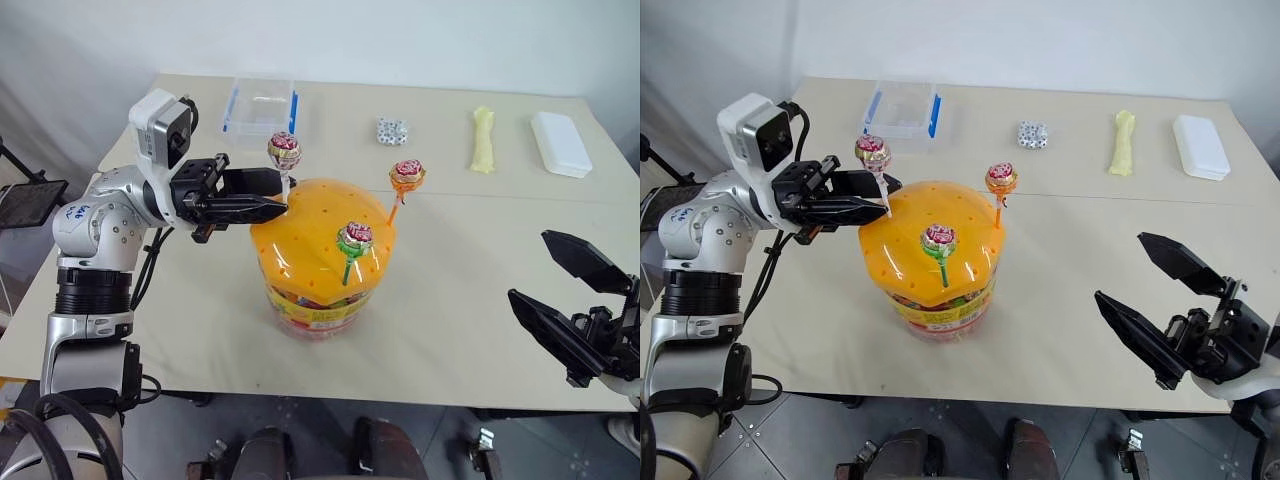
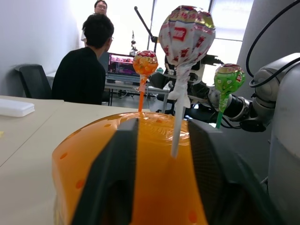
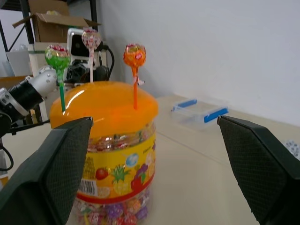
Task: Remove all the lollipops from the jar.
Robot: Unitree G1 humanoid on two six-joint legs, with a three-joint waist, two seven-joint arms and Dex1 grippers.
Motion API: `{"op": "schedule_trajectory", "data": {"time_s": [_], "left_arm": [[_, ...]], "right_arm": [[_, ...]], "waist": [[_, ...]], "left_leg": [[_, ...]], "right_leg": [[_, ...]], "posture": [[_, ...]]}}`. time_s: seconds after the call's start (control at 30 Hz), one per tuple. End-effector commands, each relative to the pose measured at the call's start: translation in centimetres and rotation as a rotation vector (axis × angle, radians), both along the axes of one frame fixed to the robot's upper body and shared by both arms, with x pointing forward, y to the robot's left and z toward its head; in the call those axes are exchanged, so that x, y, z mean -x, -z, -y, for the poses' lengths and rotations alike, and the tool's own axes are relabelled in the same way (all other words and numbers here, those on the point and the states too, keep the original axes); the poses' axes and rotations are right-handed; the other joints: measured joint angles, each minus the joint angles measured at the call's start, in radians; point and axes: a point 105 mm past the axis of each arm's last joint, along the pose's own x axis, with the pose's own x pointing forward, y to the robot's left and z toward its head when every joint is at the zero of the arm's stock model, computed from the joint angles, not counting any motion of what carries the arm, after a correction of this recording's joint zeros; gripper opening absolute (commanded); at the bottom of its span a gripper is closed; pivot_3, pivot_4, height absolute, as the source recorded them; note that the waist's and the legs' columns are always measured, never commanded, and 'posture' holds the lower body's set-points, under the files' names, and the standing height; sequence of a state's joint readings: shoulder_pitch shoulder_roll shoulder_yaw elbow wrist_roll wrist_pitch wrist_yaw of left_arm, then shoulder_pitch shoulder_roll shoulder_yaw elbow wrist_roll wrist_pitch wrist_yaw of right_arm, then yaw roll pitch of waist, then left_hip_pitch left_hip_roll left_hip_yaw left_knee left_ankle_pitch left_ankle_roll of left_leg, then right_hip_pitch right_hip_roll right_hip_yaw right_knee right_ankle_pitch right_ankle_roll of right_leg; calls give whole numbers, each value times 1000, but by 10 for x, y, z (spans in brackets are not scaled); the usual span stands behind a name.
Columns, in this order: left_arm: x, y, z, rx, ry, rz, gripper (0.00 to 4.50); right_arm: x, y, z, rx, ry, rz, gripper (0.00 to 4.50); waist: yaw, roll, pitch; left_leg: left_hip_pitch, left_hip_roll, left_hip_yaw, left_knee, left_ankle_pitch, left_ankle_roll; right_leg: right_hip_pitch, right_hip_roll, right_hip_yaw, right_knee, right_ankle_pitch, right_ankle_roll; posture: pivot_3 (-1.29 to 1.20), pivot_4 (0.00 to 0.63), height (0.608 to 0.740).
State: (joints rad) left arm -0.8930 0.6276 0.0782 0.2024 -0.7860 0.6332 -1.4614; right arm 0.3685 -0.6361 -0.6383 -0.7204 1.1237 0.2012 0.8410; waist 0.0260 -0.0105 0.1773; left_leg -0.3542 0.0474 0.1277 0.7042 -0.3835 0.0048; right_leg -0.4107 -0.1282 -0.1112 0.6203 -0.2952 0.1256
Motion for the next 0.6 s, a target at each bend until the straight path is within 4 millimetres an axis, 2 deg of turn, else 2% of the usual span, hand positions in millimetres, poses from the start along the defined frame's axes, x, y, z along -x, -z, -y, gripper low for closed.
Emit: {"op": "schedule_trajectory", "data": {"time_s": [0.03, 0.1, 0.3, 0.37, 0.43, 0.5, 0.57, 0.6], "left_arm": [[10, -10, 6, 3, 53, 55, 683], [10, -17, 4, 40, 48, 50, 59], [12, -41, -2, 162, 53, -6, 20], [9, -55, -7, 240, 24, -18, 20], [-8, -74, -35, 347, -196, -14, 20], [-26, -68, -67, 292, -467, -57, 20], [-37, -45, -96, 143, -695, -78, 20], [-39, -20, -117, 12, -812, -97, 20]], "right_arm": [[4, -4, 1, 13, 4, 28, 4500], [4, -4, -1, 11, -10, 21, 4500], [2, -4, -2, 15, -48, 4, 4500], [1, -6, -2, 10, -60, 11, 4500], [-1, -10, -8, 28, -126, 14, 4500], [-1, -10, -17, 89, -198, 6, 4500], [1, -13, -20, 128, -249, 15, 4500], [1, -13, -21, 170, -287, -5, 4500]], "waist": [[-1, 0, 0], [-1, 0, 0], [-1, 0, 0], [-1, 0, 0], [-2, 0, 0], [-12, 0, 0], [-25, 0, 0], [-27, 1, -1]], "left_leg": [[0, 0, 0, 0, 0, 0], [0, 0, 0, 0, 0, 0], [-1, 0, -1, 2, 0, 0], [-1, 0, -2, 2, 0, 0], [-1, 0, -4, 3, 0, 0], [0, 1, -8, 3, 0, 0], [2, 1, -7, -1, 0, 0], [4, 1, -7, -3, 0, 0]], "right_leg": [[0, 0, 0, 0, 0, 0], [0, 0, 0, 0, 0, 0], [0, 0, 0, 0, 0, 0], [0, 0, 0, 1, 0, 0], [0, 0, 0, 1, 0, 0], [0, 0, 2, 1, 0, 0], [0, 0, 2, 2, 0, 0], [0, 0, 2, 2, 0, 0]], "posture": [[0, 150, 740], [0, 150, 740], [0, 150, 740], [0, 150, 740], [0, 150, 740], [0, 150, 740], [0, 150, 740], [0, 150, 740]]}}
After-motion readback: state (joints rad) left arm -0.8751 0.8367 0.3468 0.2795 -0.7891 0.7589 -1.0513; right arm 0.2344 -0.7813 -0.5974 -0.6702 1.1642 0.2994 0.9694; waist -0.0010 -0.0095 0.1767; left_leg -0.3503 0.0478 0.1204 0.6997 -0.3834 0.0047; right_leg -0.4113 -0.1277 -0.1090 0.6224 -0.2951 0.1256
